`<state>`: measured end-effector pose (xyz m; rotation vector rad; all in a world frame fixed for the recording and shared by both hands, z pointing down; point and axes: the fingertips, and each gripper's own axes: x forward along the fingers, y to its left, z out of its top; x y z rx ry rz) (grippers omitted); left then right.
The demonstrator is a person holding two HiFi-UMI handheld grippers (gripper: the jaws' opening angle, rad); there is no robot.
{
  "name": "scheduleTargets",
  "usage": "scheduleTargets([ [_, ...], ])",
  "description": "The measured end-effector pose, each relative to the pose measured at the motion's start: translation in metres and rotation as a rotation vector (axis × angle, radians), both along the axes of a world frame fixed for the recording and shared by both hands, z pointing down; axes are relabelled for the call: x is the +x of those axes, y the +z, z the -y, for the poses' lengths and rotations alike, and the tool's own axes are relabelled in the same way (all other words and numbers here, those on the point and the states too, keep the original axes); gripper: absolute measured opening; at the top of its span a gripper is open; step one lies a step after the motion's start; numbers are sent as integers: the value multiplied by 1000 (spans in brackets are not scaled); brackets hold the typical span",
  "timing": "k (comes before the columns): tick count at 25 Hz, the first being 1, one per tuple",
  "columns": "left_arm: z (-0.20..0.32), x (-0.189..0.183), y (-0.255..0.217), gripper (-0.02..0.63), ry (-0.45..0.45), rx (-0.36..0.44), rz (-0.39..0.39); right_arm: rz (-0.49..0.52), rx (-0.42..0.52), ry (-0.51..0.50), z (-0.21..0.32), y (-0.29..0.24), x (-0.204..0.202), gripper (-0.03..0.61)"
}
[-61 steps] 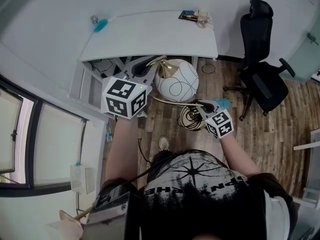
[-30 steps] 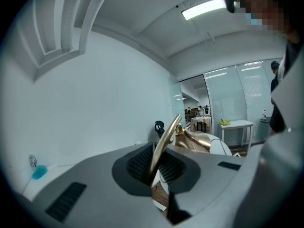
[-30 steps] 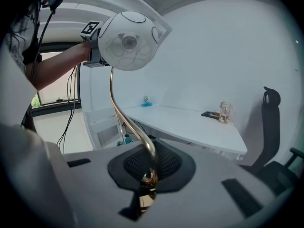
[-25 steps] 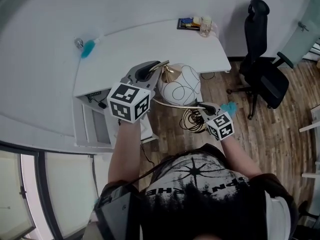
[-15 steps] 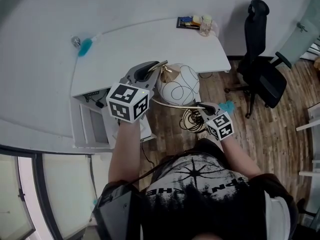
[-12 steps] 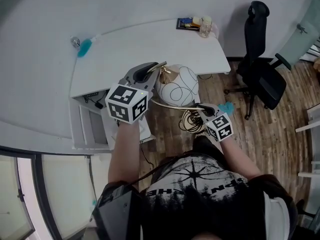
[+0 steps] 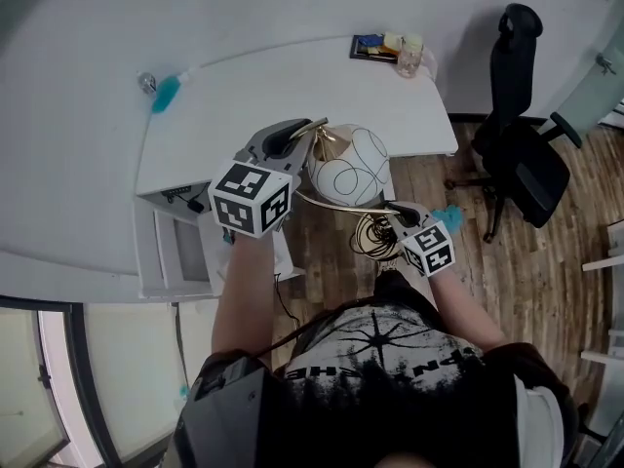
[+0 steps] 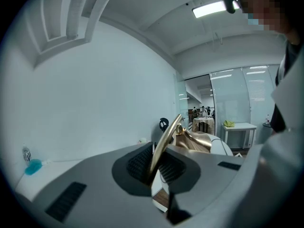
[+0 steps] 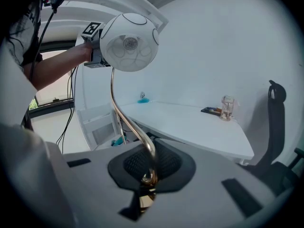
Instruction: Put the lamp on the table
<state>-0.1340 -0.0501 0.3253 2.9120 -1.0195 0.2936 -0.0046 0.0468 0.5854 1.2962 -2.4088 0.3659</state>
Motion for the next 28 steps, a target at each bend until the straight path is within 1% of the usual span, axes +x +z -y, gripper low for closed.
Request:
scheduleTargets([
  [3, 20, 11, 5, 23, -9, 3, 16, 17, -1, -11, 22, 8, 7, 20],
  [7, 59, 35, 2, 23, -29, -11, 33, 34, -19, -35, 62, 5, 30, 20],
  [16, 137, 85, -9, 23, -72, -8, 34, 35, -11, -86, 149, -5, 82, 20],
  [22, 174, 113, -13, 23, -99, 1, 41, 40, -7, -117, 192, -7, 111, 20],
  [28, 202, 127, -15, 23, -131, 13, 35, 39, 3, -152, 226, -9, 128, 20],
])
